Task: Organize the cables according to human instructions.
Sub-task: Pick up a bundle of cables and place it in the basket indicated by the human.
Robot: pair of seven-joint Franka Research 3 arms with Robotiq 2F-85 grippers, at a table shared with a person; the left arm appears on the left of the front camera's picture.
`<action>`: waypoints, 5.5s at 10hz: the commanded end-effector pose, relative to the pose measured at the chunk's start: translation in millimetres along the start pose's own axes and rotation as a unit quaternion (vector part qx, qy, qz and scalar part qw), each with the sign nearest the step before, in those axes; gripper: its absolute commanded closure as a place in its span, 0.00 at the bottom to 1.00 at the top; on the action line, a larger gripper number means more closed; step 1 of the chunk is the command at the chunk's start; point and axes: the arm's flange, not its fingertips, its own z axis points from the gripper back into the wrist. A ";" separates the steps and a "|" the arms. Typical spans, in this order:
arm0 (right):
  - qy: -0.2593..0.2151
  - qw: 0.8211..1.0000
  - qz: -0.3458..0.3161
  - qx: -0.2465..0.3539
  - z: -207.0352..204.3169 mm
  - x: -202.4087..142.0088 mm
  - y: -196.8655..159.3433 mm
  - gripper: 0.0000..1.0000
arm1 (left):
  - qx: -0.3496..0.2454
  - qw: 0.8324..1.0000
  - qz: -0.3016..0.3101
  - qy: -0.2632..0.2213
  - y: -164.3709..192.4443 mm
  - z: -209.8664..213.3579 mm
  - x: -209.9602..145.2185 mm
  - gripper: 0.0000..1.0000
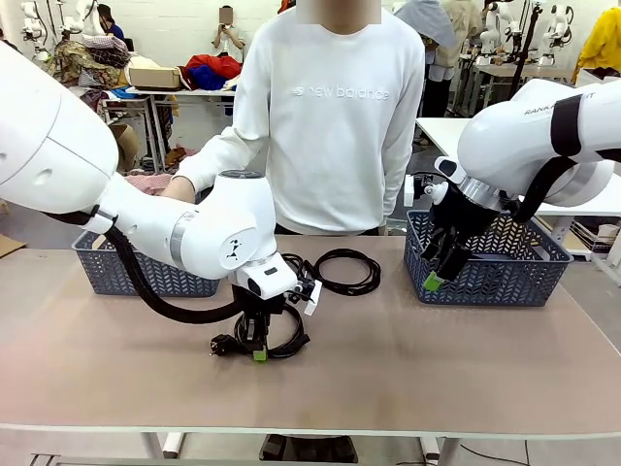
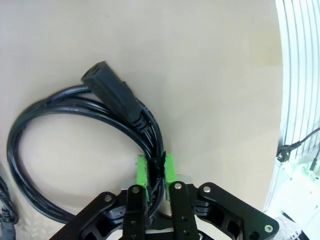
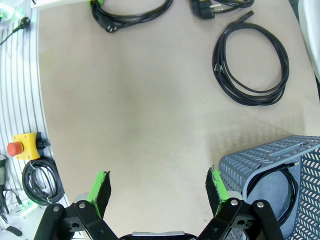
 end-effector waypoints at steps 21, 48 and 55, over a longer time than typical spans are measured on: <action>-0.001 1.000 0.001 -0.003 2.3 3.5 -2.2 0.00 | 0.034 0.999 -0.001 -0.021 70.7 214.1 -34.8 1.00; -0.001 1.000 0.001 -0.003 2.3 3.5 -2.2 0.00 | 0.064 0.997 0.024 0.032 157.2 191.7 -240.5 0.85; -0.001 1.000 0.001 -0.003 2.3 3.5 -2.2 0.00 | 0.048 0.998 0.030 0.014 162.0 191.8 -244.0 0.27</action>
